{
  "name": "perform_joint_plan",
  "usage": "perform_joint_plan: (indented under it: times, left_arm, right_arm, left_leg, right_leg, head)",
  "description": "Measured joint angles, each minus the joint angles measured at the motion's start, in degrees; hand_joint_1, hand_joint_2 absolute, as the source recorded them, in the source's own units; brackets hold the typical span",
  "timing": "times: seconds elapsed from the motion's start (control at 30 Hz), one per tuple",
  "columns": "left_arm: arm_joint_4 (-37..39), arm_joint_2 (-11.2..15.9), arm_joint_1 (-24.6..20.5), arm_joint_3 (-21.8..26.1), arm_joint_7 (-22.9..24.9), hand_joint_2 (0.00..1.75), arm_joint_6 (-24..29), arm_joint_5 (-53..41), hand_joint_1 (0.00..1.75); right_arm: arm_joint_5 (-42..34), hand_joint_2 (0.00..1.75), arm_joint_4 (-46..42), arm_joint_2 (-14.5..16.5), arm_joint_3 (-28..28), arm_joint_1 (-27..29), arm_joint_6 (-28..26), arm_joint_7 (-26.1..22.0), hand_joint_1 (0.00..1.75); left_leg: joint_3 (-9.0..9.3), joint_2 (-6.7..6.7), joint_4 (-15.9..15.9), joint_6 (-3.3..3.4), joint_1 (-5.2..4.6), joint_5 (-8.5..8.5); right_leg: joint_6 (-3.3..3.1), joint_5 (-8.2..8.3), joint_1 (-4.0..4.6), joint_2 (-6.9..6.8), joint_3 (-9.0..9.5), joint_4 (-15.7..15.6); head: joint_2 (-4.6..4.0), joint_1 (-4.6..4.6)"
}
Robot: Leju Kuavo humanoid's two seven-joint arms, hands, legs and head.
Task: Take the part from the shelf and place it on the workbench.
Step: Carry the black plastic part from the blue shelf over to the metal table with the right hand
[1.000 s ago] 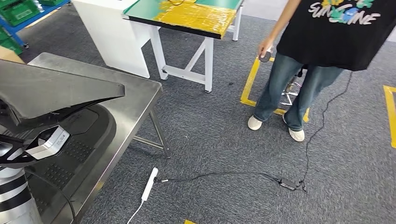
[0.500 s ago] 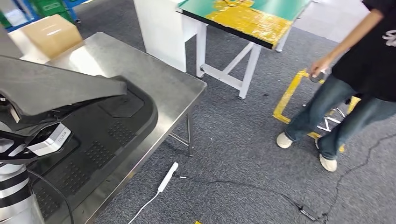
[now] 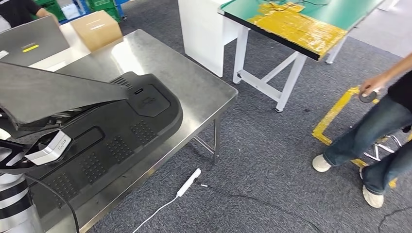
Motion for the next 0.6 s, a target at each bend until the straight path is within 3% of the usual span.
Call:
perform_joint_plan:
  times: [0.03,0.07,0.13,0.2,0.23,0.3,0.37,0.43,0.5,0.53,0.57,0.6]
  left_arm:
    - [0.0,0.0,0.0,0.0,0.0,1.75,0.0,0.0,1.75]
    - [0.0,0.0,0.0,0.0,0.0,1.75,0.0,-0.1,1.75]
    - [0.0,0.0,-0.3,0.0,0.0,1.75,0.0,-0.2,1.75]
    - [0.0,0.0,-0.6,0.0,0.0,1.75,0.0,-0.2,1.75]
    - [0.0,0.0,-0.6,0.0,0.0,1.75,0.0,-0.2,1.75]
    - [0.0,0.0,-0.5,0.1,0.0,1.75,0.0,-0.1,1.75]
    - [-0.1,-0.1,-0.5,0.1,0.0,1.75,0.0,-0.1,1.75]
    - [-0.1,-0.1,-0.6,0.0,0.0,1.75,0.0,-0.1,1.75]
    - [0.0,-0.2,-0.5,0.0,0.0,1.75,0.0,-0.1,1.75]
    - [0.1,-0.3,-0.5,0.0,0.0,1.75,0.0,-0.1,1.75]
    - [0.1,-0.3,-0.4,0.0,0.0,1.75,0.0,-0.1,1.75]
    - [0.1,-0.4,-0.5,0.0,0.0,1.75,0.0,-0.2,1.75]
  right_arm:
    - [0.0,0.00,0.0,0.0,0.0,0.0,0.0,0.0,0.00]
    - [0.0,0.00,0.0,0.0,0.0,-0.1,0.0,0.0,0.00]
    - [-0.2,0.00,0.1,0.0,0.0,-0.3,0.0,0.0,0.00]
    - [-0.3,0.00,0.1,0.0,0.0,-0.4,0.0,0.0,0.00]
    - [-0.4,0.00,0.1,0.0,0.1,-0.5,0.0,0.0,0.00]
    - [-0.5,0.00,0.1,0.0,0.1,-0.6,-0.1,0.0,0.00]
    - [-0.5,0.00,0.1,0.0,0.2,-0.6,-0.1,0.0,0.00]
    - [-0.6,0.00,0.2,0.0,0.2,-0.5,-0.1,0.0,0.00]
    - [-0.6,0.00,0.2,0.0,0.3,-0.4,-0.1,0.0,0.00]
    - [-0.7,0.00,0.2,-0.1,0.4,-0.3,-0.1,0.0,0.00]
    - [-0.7,0.00,0.2,-0.1,0.4,-0.3,-0.1,0.0,0.00]
    - [-0.8,0.00,0.2,-0.1,0.4,-0.3,-0.1,0.0,0.00]
  left_leg:
    - [-0.14,0.18,0.1,-0.06,0.09,0.56]
    - [1.06,0.57,-2.2,-0.05,0.14,2.13]
    - [5.52,3.07,-10.3,0.20,-0.09,5.60]
    - [8.23,4.83,-15.3,0.77,-0.50,6.83]
    - [8.36,4.70,-15.8,1.08,-0.75,6.65]
    - [8.27,2.95,-16.1,1.86,-0.69,6.84]
    - [8.41,1.44,-16.5,2.60,-0.30,7.24]
    - [8.36,-0.02,-16.6,3.05,-0.05,7.45]
    - [8.25,-1.83,-16.5,3.19,-0.05,7.48]
    - [8.24,-2.82,-16.5,3.18,-0.03,7.48]
    - [8.25,-3.61,-16.5,3.14,0.01,7.49]
    - [8.28,-4.30,-16.5,3.08,0.06,7.49]
  right_leg:
    - [-0.03,-0.10,0.03,-0.85,0.08,0.0]
    - [-0.01,-0.24,0.04,-1.68,0.22,0.0]
    - [0.30,-0.63,0.26,-3.12,0.70,0.0]
    - [0.87,-1.05,0.73,-4.33,1.13,0.0]
    - [1.16,-1.22,0.92,-4.98,1.28,0.0]
    - [1.75,-1.54,0.91,-5.91,1.45,-0.1]
    - [2.12,-2.80,0.71,-3.22,0.40,2.3]
    - [1.98,-5.52,0.50,0.63,-3.03,8.9]
    - [2.07,-7.42,0.41,1.68,-6.72,15.4]
    - [2.42,-7.14,0.32,1.81,-7.39,16.0]
    - [2.90,-5.96,0.21,1.90,-6.95,14.4]
    - [3.43,-4.15,0.07,2.03,-5.58,10.9]
  head:
    - [0.00,-0.02]
    - [0.00,-0.01]
    - [0.00,-0.03]
    - [0.00,0.18]
    - [0.00,0.30]
    - [0.01,0.44]
    - [0.01,0.70]
    - [0.00,1.11]
    - [0.01,1.27]
    - [0.01,1.32]
    - [0.01,1.33]
    - [0.00,1.39]
